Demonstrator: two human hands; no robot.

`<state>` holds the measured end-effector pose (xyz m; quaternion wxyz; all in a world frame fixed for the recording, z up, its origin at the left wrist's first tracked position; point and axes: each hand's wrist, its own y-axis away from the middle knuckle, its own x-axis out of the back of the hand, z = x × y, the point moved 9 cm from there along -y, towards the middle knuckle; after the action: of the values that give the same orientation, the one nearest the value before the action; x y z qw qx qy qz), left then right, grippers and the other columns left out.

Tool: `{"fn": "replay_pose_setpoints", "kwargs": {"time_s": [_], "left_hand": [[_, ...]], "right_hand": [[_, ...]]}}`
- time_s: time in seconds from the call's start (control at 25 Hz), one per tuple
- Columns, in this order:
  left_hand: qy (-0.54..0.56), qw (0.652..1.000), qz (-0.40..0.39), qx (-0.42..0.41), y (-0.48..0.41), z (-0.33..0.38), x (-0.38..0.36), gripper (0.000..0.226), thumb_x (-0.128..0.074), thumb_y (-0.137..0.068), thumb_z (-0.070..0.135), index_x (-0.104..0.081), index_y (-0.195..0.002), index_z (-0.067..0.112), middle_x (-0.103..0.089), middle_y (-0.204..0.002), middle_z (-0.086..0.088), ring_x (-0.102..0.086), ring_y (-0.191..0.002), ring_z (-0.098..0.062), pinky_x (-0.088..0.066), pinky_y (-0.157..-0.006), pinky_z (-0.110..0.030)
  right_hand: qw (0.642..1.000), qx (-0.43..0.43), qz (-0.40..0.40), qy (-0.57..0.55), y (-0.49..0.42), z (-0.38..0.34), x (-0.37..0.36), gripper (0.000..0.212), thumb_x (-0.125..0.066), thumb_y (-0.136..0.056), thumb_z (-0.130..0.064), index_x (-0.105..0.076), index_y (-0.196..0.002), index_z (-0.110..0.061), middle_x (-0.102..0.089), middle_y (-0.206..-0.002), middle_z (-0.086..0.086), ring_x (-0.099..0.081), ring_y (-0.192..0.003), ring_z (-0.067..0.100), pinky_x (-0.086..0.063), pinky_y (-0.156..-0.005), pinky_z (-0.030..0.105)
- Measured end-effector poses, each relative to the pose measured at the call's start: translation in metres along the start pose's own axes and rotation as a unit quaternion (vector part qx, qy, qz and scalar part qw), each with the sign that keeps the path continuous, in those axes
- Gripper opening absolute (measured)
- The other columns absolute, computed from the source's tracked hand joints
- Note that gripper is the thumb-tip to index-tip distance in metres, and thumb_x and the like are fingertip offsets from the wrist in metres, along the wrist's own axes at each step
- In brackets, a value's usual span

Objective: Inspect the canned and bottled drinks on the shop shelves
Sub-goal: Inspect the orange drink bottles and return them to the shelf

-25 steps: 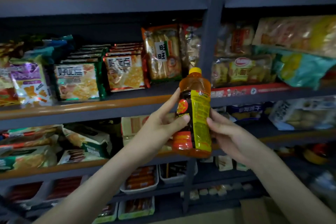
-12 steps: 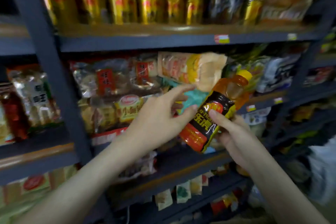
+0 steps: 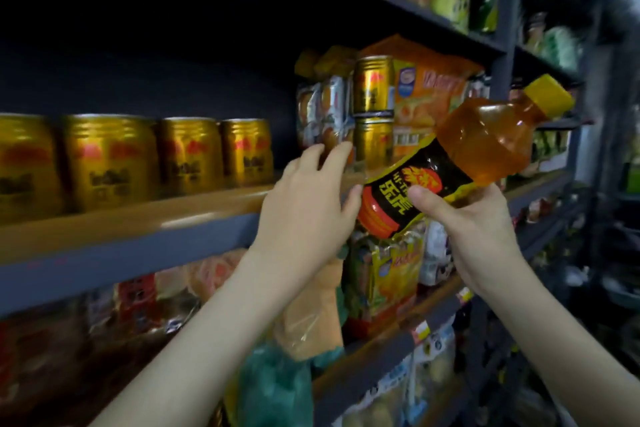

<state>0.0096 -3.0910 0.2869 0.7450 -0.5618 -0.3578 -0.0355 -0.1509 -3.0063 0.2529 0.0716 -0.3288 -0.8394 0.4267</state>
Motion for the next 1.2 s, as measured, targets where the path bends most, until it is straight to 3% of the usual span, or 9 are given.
{"fn": "replay_pose_setpoints", "kwargs": {"time_s": [0.16,0.24,0.32,0.44,0.6,0.76,0.92,1.12,1.2], "left_hand": [[-0.025,0.999,0.037,-0.017,-0.031,0.018,-0.012,0.052,-0.048,-0.098,0.038,-0.035,-0.146,0.024,-0.052,-0.134,-0.003,-0.049,-0.119,-0.024,-0.043,-0.089,-0.034],[-0.03,0.999,0.034,0.002,-0.046,0.017,-0.018,0.056,-0.048,-0.098,0.037,-0.028,-0.149,0.025,-0.052,-0.132,-0.005,-0.05,-0.117,-0.025,-0.044,-0.086,-0.033],[-0.039,0.998,0.009,0.038,-0.067,0.014,-0.034,0.065,-0.048,-0.098,0.037,-0.014,-0.153,0.028,-0.048,-0.136,-0.008,-0.051,-0.117,-0.029,-0.045,-0.085,-0.034],[-0.044,0.995,-0.034,0.08,-0.092,0.006,-0.06,0.079,-0.052,-0.097,0.038,0.001,-0.154,0.029,-0.043,-0.14,-0.014,-0.054,-0.115,-0.032,-0.045,-0.078,-0.033],[-0.042,0.99,-0.081,0.111,-0.108,0.001,-0.086,0.095,-0.055,-0.094,0.044,0.019,-0.152,0.024,-0.047,-0.139,-0.016,-0.058,-0.109,-0.032,-0.048,-0.082,-0.036],[0.032,0.986,-0.06,0.151,-0.127,0.01,-0.096,0.116,-0.068,-0.087,0.041,0.032,-0.146,0.025,-0.05,-0.14,-0.013,-0.058,-0.114,-0.031,-0.046,-0.092,-0.037],[0.057,0.983,-0.029,0.17,-0.137,0.01,-0.1,0.123,-0.073,-0.085,0.029,0.034,-0.144,0.025,-0.052,-0.138,-0.012,-0.06,-0.11,-0.027,-0.046,-0.088,-0.034],[0.057,0.977,-0.041,0.199,-0.139,-0.009,-0.102,0.128,-0.076,-0.082,0.027,0.039,-0.139,0.034,-0.052,-0.136,-0.015,-0.062,-0.107,-0.032,-0.052,-0.092,-0.043],[0.051,0.975,-0.042,0.21,-0.139,-0.019,-0.101,0.131,-0.077,-0.08,0.027,0.041,-0.137,0.038,-0.052,-0.133,-0.017,-0.063,-0.103,-0.033,-0.054,-0.089,-0.049]], "right_hand": [[0.994,0.076,0.058,0.059,-0.062,0.014,0.035,0.094,-0.086,-0.061,-0.038,-0.037,-0.138,-0.018,-0.055,-0.133,0.001,-0.055,-0.122,0.013,-0.043,-0.106,0.045],[0.992,0.086,0.083,0.044,-0.089,0.028,0.043,0.103,-0.088,-0.06,-0.041,-0.029,-0.142,-0.017,-0.052,-0.137,0.003,-0.052,-0.125,0.014,-0.039,-0.109,0.046],[0.993,0.082,0.083,0.009,-0.12,0.045,0.049,0.099,-0.088,-0.063,-0.033,-0.028,-0.141,-0.022,-0.051,-0.138,0.003,-0.051,-0.126,0.015,-0.037,-0.11,0.049],[0.997,0.068,0.043,-0.015,-0.156,0.067,0.049,0.09,-0.085,-0.067,-0.017,-0.03,-0.137,-0.029,-0.053,-0.133,-0.003,-0.053,-0.123,0.012,-0.039,-0.108,0.05],[0.998,0.024,-0.055,0.037,-0.18,0.084,0.04,0.089,-0.086,-0.059,-0.028,-0.04,-0.135,-0.027,-0.059,-0.126,-0.007,-0.058,-0.116,0.012,-0.045,-0.104,0.047],[0.99,0.018,-0.105,0.092,-0.192,0.082,0.034,0.103,-0.087,-0.066,-0.019,-0.024,-0.146,-0.031,-0.045,-0.139,-0.007,-0.043,-0.126,0.01,-0.037,-0.108,0.036],[0.985,0.025,-0.134,0.108,-0.192,0.083,0.019,0.111,-0.086,-0.069,-0.021,-0.011,-0.149,-0.037,-0.017,-0.158,-0.004,-0.026,-0.141,0.022,-0.026,-0.114,0.044],[0.975,0.035,-0.175,0.129,-0.19,0.08,0.01,0.11,-0.08,-0.077,-0.025,0.0,-0.151,-0.04,-0.014,-0.16,-0.006,-0.021,-0.143,0.018,-0.021,-0.105,0.029],[0.972,0.035,-0.196,0.122,-0.188,0.08,0.003,0.108,-0.08,-0.077,-0.027,0.0,-0.149,-0.044,-0.014,-0.16,-0.008,-0.02,-0.144,0.019,-0.021,-0.111,0.036]]}}
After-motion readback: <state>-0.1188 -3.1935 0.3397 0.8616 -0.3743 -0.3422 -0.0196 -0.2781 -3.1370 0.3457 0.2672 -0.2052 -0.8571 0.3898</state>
